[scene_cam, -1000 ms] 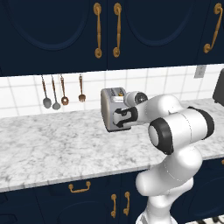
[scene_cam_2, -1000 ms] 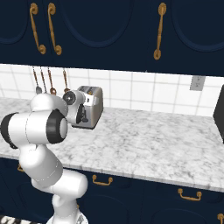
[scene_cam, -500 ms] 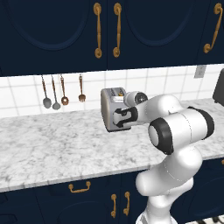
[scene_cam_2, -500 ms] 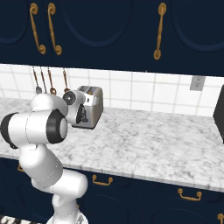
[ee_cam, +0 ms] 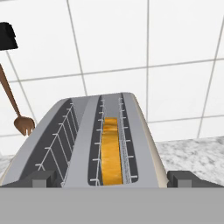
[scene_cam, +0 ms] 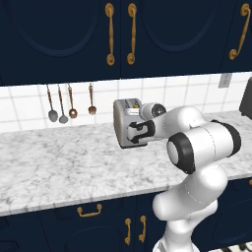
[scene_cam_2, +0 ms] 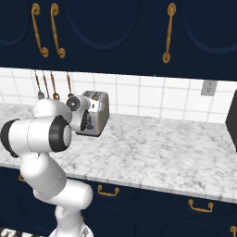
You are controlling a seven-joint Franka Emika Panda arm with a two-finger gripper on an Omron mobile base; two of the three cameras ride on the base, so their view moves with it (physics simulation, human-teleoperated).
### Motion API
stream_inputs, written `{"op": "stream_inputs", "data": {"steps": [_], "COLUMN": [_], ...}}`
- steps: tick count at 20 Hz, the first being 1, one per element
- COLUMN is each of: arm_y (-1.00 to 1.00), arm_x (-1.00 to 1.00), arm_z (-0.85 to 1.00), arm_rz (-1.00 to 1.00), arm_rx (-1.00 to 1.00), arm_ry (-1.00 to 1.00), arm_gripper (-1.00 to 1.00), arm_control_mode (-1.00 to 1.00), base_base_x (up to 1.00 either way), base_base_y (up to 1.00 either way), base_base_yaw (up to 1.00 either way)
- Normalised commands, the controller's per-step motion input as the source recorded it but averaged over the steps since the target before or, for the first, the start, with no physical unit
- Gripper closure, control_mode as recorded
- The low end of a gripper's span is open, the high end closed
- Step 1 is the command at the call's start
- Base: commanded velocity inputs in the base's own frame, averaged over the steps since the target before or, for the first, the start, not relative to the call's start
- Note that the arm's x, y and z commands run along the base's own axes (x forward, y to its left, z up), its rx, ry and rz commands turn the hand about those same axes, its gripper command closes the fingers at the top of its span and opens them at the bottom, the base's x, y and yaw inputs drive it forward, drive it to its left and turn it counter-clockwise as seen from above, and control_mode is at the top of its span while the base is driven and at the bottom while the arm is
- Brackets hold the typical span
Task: Start the toaster. Once the lever pops up, take the bread to the plate on the dining counter.
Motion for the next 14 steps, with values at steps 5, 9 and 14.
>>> {"op": "stream_inputs", "data": {"steps": [5, 9, 14], "arm_y": [0.00, 0.00, 0.00], "arm_x": [0.00, 0.00, 0.00], "arm_z": [0.00, 0.00, 0.00], "arm_rz": [0.00, 0.00, 0.00], "arm_rx": [0.00, 0.00, 0.00], "arm_ry": [0.00, 0.00, 0.00], "arm_gripper": [-1.00, -1.00, -1.00], "arm_control_mode": [-1.00, -1.00, -1.00], "base_base_x": [0.00, 0.00, 0.00], "base_base_y": [0.00, 0.00, 0.00], "base_base_yaw": [0.00, 0.00, 0.00]}}
